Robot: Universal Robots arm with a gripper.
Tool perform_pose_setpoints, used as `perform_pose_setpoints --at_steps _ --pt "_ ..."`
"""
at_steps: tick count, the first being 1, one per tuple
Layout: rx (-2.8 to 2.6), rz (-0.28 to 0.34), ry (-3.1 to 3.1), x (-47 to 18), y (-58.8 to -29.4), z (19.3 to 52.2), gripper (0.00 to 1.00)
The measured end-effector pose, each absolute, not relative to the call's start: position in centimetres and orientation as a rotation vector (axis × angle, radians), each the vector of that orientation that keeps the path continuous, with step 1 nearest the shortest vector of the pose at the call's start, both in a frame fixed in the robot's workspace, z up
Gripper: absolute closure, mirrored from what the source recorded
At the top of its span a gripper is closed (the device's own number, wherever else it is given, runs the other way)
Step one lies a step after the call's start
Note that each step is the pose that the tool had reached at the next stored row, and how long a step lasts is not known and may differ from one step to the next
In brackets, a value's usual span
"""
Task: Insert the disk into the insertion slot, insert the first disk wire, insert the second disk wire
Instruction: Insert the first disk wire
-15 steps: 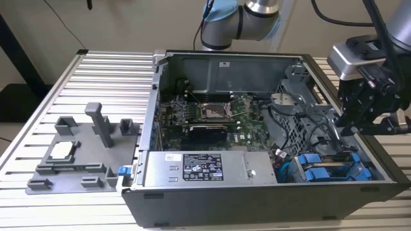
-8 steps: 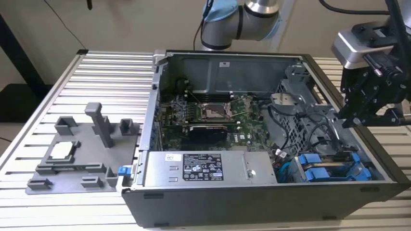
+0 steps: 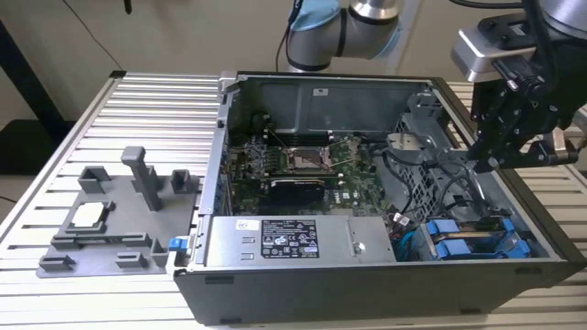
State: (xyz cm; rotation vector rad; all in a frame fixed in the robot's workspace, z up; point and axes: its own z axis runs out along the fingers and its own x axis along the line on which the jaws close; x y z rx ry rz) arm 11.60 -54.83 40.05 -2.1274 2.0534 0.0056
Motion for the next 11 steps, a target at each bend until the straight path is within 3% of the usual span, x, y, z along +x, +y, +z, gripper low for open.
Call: perform_pose_setpoints --at_steps 11 --pt "-2.168 0.009 2.001 9.4 -54.6 39.8 0.73"
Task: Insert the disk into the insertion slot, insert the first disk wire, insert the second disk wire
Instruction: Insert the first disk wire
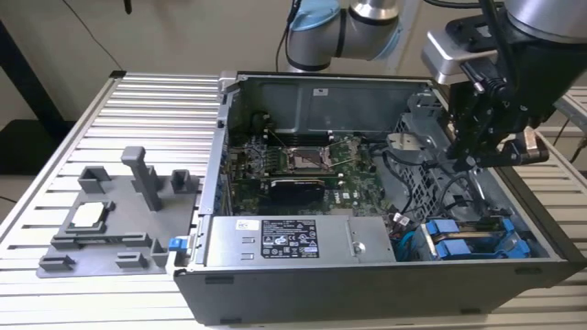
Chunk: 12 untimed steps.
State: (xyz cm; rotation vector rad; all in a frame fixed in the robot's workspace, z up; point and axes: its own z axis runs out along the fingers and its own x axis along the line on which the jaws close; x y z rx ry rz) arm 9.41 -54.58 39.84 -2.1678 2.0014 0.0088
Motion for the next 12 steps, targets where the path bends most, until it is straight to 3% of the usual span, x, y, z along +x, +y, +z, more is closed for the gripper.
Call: perform_pose_setpoints --at_steps 12 --pt "-2.180 0.029 1.988 7.5 -54.5 39.1 0.73"
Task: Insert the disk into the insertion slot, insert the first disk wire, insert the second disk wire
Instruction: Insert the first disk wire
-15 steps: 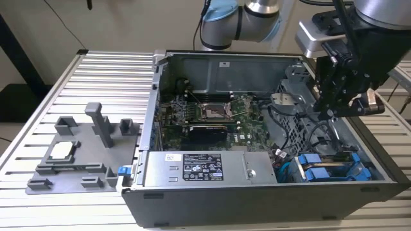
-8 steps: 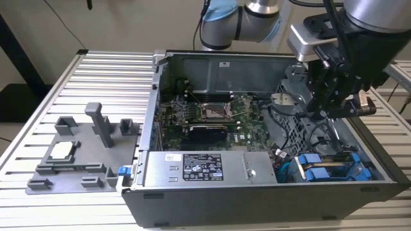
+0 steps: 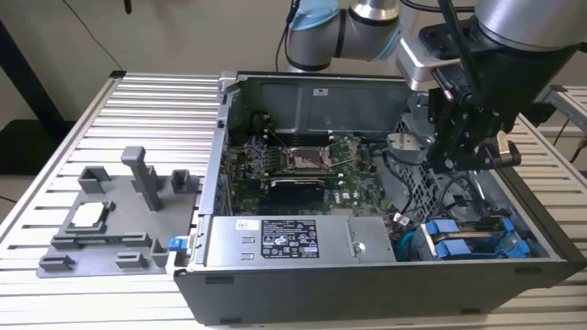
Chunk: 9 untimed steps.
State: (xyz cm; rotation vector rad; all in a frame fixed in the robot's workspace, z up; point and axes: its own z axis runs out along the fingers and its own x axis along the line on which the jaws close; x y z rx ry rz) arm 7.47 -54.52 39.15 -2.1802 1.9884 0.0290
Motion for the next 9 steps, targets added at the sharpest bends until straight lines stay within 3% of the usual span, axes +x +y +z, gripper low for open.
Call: perform_pose_setpoints --at_steps 4,9 --pt "-2.176 0.032 1.992 7.37 -54.53 38.79 0.73" --pt "-2.146 0.080 1.970 7.01 -54.52 38.77 0.73"
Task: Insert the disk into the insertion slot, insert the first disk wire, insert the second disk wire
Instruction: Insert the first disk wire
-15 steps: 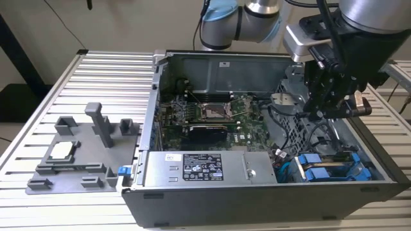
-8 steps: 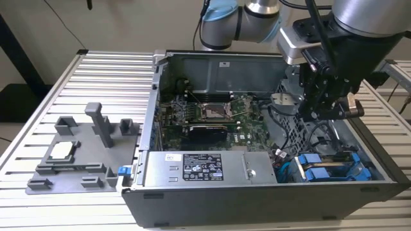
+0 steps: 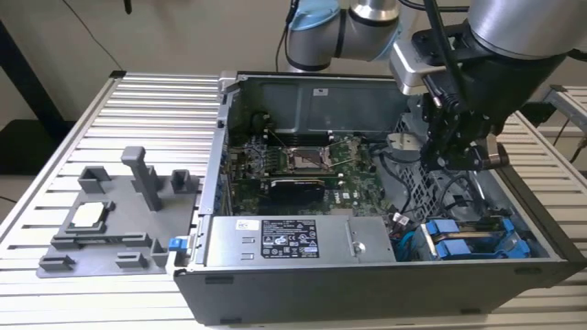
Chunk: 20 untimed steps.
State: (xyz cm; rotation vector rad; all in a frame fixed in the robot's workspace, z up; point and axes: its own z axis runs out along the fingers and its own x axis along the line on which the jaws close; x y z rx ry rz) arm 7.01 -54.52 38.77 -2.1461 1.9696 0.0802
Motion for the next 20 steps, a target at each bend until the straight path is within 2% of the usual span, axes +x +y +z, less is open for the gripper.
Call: perform_pose_setpoints --at_steps 20 --pt "-2.132 0.103 1.959 6.82 -54.65 37.98 0.73"
